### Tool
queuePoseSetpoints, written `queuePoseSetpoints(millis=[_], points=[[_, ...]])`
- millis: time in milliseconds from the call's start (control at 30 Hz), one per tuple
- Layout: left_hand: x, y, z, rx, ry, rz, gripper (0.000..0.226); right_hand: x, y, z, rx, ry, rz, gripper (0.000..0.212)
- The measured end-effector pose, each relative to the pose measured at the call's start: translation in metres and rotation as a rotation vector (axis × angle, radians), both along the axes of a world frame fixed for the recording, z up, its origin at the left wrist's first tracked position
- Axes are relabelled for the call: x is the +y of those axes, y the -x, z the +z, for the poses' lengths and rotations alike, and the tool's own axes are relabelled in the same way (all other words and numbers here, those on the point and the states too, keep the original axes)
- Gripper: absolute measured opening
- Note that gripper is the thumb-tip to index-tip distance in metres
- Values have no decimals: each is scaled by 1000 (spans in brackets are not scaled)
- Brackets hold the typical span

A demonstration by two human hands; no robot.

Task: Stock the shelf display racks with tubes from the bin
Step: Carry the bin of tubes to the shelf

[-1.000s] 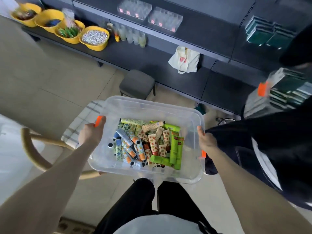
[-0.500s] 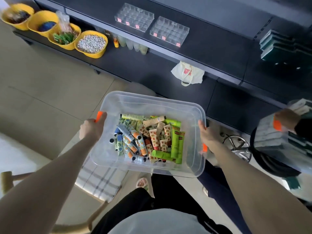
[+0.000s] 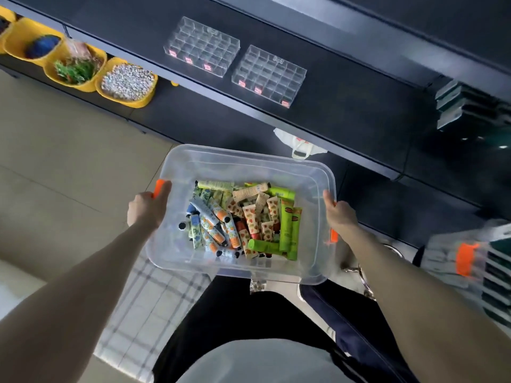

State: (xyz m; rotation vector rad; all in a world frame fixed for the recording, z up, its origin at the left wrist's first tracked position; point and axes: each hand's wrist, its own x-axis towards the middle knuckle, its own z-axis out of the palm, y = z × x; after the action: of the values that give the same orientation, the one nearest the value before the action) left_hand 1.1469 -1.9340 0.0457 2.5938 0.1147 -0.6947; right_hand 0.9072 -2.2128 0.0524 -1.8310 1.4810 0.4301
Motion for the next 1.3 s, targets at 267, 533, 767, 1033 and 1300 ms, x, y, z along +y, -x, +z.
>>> queuePoseSetpoints(millis=[267, 533, 767, 1033, 1300], points=[[-41, -70, -8, 21, -48, -62, 61, -29, -60, -5, 51, -8, 2, 72], [-55, -125, -19, 6, -84, -50, 63, -42, -118, -19, 33, -57, -3, 71], [-55, -192, -40, 30, -108, -133, 63, -26, -166, -38, 14, -88, -105, 67], [-54, -281, -94, 84, -104, -315, 62, 42, -216, -102, 92, -26, -409, 68], [-47, -312, -177, 32, -124, -349, 67, 61, -243, -196, 58, 14, -487, 69]])
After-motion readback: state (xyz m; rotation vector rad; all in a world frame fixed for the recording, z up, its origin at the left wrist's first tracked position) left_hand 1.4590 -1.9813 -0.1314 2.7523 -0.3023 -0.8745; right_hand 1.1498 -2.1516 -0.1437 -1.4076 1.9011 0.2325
